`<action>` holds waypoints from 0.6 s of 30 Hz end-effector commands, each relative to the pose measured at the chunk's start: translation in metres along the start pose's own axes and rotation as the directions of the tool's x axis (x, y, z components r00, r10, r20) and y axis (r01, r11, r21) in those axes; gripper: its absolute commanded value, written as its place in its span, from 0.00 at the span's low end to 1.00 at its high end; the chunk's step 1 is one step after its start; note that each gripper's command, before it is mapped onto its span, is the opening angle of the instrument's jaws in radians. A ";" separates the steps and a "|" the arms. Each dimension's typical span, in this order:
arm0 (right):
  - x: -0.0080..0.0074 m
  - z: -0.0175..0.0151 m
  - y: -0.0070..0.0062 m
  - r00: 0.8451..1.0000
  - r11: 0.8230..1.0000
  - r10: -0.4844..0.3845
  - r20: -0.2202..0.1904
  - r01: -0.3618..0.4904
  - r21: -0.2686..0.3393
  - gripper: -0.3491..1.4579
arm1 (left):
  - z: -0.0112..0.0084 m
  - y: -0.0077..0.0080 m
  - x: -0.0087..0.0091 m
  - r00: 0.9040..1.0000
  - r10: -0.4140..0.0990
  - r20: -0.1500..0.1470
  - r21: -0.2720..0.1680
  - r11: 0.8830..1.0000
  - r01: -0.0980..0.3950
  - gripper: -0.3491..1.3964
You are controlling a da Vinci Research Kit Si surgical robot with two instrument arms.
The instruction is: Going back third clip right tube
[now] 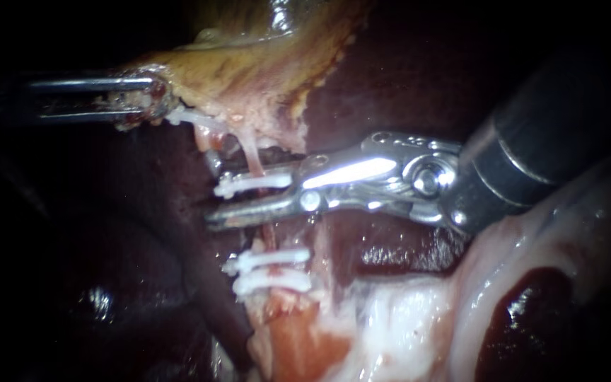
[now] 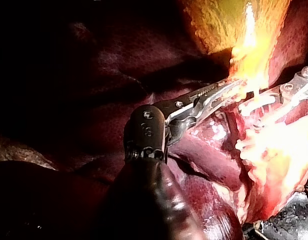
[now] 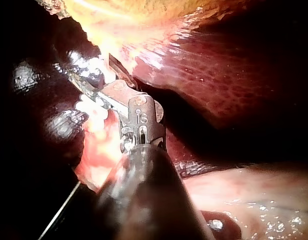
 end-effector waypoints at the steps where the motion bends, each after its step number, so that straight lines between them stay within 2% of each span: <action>1: 0.0000 -0.0001 0.0003 1.000 1.000 0.001 -0.009 -0.001 -0.013 0.46 | 0.0000 0.0000 0.0000 1.000 0.000 0.000 0.000 1.000 0.000 0.00; 4: 0.0001 -0.0002 0.0009 1.000 0.999 -0.004 -0.026 0.003 -0.042 0.47 | 0.0000 0.0000 0.0000 1.000 0.000 0.000 0.000 1.000 0.000 0.00; 8: 0.0001 -0.0005 0.0011 0.998 0.998 -0.051 -0.027 0.049 -0.048 0.47 | 0.0000 0.0002 0.0000 1.000 0.000 0.000 0.001 1.000 0.000 0.00; 12: 0.0001 -0.0011 0.0008 0.988 0.986 -0.151 -0.034 0.148 -0.078 0.47 | 0.0000 0.0003 0.0000 1.000 0.000 -0.002 0.004 1.000 0.000 0.00; 15: -0.0005 -0.0024 0.0000 0.961 0.957 -0.274 -0.032 0.270 -0.104 0.47 | -0.0001 0.0003 -0.0001 1.000 0.000 -0.002 0.004 1.000 0.000 0.00; 18: -0.0019 -0.0050 -0.0013 0.905 0.899 -0.424 -0.017 0.419 -0.132 0.47 | -0.0002 0.0003 -0.0001 1.000 0.001 -0.001 0.003 1.000 -0.001 0.00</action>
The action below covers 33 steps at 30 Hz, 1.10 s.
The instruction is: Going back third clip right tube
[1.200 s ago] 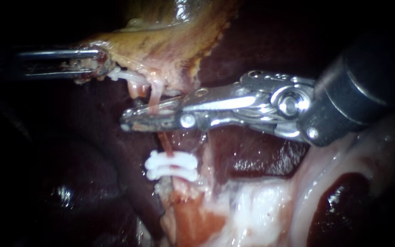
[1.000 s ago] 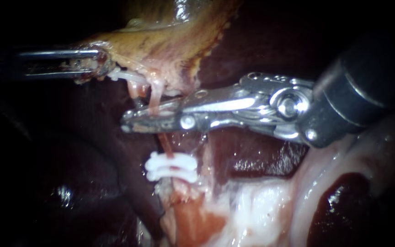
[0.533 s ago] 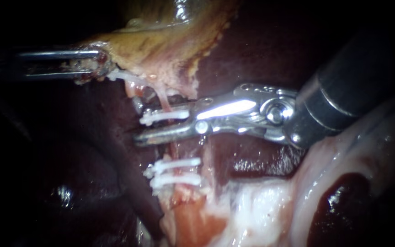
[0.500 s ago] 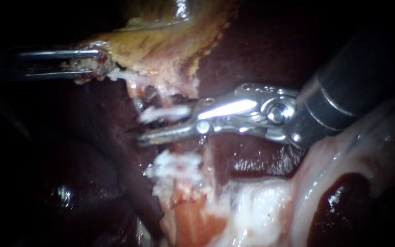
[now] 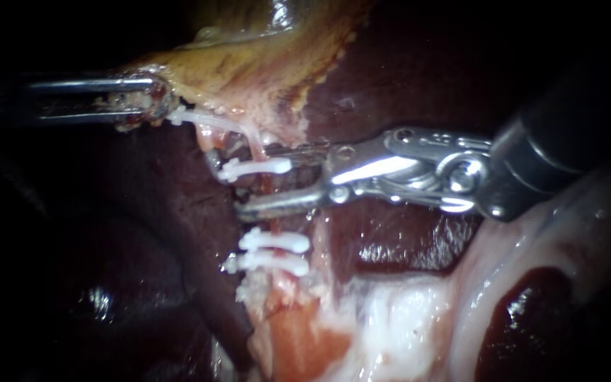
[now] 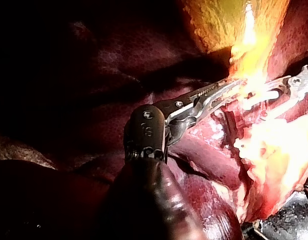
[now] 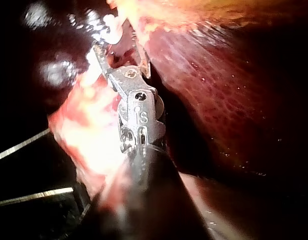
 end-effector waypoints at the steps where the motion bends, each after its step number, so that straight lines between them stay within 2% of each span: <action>1: -0.0001 -0.0012 -0.0006 1.000 1.000 -0.015 -0.001 0.015 -0.011 0.47 | 0.0000 0.0000 0.0000 1.000 0.000 0.000 -0.001 1.000 0.000 0.00; 4: -0.0006 -0.0037 -0.0016 0.998 0.998 -0.060 0.000 0.060 -0.032 0.47 | 0.0000 0.0000 0.0000 1.000 0.000 0.000 -0.001 1.000 0.000 0.00; 11: -0.0016 -0.0082 -0.0032 0.993 0.993 -0.114 0.004 0.114 -0.010 0.47 | 0.0002 0.0000 0.0000 1.000 0.000 -0.001 0.000 1.000 0.000 0.00; 18: -0.0014 -0.0106 -0.0030 0.992 0.992 -0.128 0.003 0.128 -0.002 0.47 | 0.0012 0.0000 -0.0008 1.000 0.005 -0.002 -0.001 1.000 -0.005 0.00; 22: -0.0013 -0.0112 -0.0030 0.991 0.991 -0.133 0.002 0.133 0.001 0.47 | 0.0027 -0.0004 -0.0017 1.000 0.010 -0.004 -0.007 1.000 -0.010 0.00; 29: -0.0014 -0.0115 -0.0031 0.990 0.990 -0.140 0.002 0.140 0.003 0.47 | 0.0061 -0.0016 -0.0033 1.000 0.021 0.013 -0.010 1.000 -0.021 0.00; 33: -0.0014 -0.0115 -0.0031 0.990 0.990 -0.140 0.002 0.140 0.003 0.47 | 0.0070 -0.0020 -0.0041 0.999 0.027 0.021 -0.008 1.000 -0.027 0.00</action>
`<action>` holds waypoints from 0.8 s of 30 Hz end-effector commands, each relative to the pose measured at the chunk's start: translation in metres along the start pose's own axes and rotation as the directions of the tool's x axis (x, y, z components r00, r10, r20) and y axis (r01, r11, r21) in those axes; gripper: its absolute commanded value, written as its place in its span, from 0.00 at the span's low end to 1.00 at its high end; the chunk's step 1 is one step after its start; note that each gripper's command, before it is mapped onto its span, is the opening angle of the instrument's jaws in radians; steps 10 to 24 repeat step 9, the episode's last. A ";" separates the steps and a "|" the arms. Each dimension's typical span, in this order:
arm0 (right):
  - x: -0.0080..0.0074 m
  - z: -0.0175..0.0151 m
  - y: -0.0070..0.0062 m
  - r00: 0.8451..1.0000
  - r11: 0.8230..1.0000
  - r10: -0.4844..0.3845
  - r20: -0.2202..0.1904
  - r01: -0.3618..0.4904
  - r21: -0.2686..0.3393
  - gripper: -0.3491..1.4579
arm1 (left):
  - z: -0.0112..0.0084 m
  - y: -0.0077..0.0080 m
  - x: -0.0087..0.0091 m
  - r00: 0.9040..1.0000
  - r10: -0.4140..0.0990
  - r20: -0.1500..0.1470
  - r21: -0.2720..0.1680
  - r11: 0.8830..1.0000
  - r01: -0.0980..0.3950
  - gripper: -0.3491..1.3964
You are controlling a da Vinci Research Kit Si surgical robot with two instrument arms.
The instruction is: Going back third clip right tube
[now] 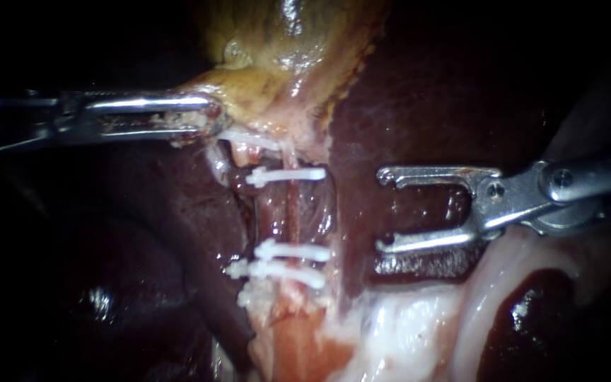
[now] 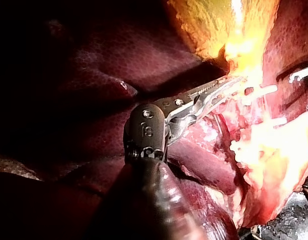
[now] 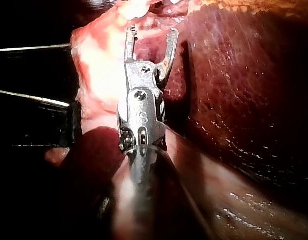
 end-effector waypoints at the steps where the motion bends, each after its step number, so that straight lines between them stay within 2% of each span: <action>1: 0.0000 0.0001 0.0000 1.000 1.000 0.000 0.000 0.000 0.000 0.47 | 0.0001 0.0000 -0.0001 1.000 -0.001 0.003 0.004 1.000 0.001 0.00; 24: 0.0002 0.0001 -0.0003 1.000 1.000 0.000 0.000 0.000 0.000 0.47 | -0.0003 0.0002 0.0000 1.000 -0.002 0.004 0.002 1.000 0.002 0.00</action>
